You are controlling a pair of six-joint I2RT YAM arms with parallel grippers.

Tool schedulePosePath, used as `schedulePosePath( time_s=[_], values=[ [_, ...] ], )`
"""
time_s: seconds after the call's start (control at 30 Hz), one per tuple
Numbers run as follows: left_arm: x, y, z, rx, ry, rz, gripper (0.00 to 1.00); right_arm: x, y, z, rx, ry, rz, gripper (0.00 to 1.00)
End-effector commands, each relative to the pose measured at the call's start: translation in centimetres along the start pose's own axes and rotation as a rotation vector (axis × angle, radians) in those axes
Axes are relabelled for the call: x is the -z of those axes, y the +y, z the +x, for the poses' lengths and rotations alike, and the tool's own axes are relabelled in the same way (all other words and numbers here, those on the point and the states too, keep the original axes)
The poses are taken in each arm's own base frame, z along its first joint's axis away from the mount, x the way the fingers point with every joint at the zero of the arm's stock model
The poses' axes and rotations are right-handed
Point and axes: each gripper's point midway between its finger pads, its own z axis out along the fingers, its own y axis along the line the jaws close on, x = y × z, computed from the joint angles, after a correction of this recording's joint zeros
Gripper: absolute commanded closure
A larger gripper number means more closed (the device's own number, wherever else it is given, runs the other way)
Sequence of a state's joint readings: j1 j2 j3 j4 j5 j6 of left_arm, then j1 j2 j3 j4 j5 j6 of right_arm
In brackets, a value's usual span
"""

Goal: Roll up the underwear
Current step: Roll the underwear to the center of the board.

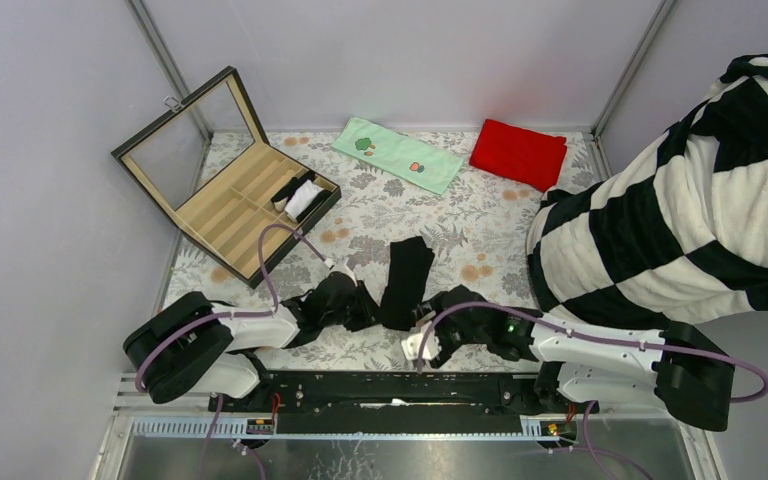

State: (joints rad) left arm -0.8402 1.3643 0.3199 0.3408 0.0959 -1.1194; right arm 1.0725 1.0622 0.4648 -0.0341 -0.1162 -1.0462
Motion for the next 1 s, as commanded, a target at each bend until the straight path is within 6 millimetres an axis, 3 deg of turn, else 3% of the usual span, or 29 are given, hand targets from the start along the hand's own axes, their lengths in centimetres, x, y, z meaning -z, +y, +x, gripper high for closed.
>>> schedulePosePath(
  time_s=[0.0,0.07,0.4,0.73,0.87,0.97],
  values=[
    [-0.2,1.0,0.7,-0.027,0.044,-0.036,0.78,-0.2,0.4,0.0,0.288,0.012,-0.015,0.19],
    [-0.3,0.9,0.8,-0.029,0.05,-0.034,0.78,-0.6,1.1,0.5,0.343,0.03,-0.04,0.19],
    [-0.5,0.8,1.0,-0.024,0.064,-0.026,0.78,-2.6,0.0,1.6,0.516,0.102,0.048,0.21],
    [-0.8,0.7,1.1,-0.023,0.077,-0.022,0.78,-4.1,0.8,0.3,0.551,0.053,0.019,0.21],
    [-0.9,0.7,1.2,-0.019,0.079,-0.02,0.78,-4.5,1.2,0.4,0.545,0.049,0.005,0.28],
    [-0.8,0.8,1.2,-0.017,0.079,-0.021,0.78,-4.7,1.4,0.6,0.539,0.054,0.003,0.41]
  ],
)
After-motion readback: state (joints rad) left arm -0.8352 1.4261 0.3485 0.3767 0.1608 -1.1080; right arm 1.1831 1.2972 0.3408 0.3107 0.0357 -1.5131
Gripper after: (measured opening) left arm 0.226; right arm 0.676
